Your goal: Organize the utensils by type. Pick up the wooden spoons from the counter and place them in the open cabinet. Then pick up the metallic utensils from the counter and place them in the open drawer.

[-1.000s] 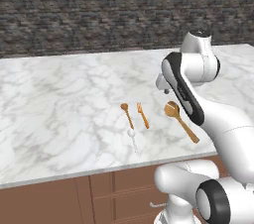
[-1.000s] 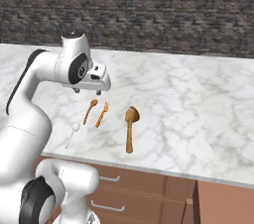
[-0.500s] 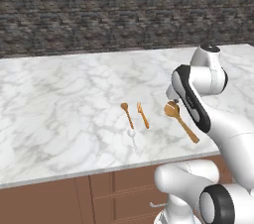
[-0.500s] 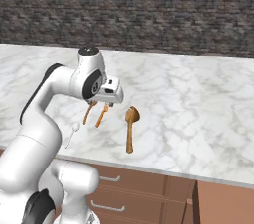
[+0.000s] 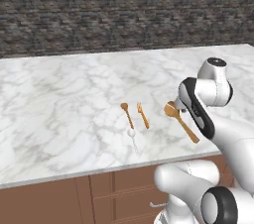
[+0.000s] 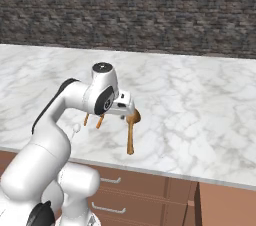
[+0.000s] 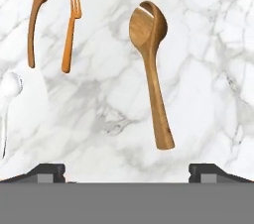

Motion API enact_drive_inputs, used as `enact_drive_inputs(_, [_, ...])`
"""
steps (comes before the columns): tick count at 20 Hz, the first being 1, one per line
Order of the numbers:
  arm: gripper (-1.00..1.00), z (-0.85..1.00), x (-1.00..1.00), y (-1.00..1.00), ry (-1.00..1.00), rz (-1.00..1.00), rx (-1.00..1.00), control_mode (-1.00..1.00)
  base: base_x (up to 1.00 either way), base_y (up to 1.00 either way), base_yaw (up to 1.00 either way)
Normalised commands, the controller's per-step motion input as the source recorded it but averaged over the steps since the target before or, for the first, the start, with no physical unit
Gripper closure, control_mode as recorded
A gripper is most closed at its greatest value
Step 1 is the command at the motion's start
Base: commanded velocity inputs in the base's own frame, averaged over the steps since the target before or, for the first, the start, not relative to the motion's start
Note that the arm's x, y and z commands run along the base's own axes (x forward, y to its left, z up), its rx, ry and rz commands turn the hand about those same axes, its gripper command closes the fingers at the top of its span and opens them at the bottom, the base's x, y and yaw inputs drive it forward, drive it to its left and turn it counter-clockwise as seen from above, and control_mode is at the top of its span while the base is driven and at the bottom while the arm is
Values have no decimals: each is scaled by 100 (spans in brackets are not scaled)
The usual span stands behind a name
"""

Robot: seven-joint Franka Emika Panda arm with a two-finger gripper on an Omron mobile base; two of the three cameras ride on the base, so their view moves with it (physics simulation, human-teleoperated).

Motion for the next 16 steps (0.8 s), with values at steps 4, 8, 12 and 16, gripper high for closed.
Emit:
enact_drive_inputs(4, [-100,-44,0,-41,0,0,0,-100,0,0,0])
enact_drive_inputs(8, [-100,-43,0,-36,0,0,-1,-100,0,0,0])
enact_drive_inputs(12, [-100,-40,0,-21,0,0,-3,-100,0,0,0])
enact_drive_inputs(16, [-100,-38,0,-9,0,0,-4,-100,0,0,0])
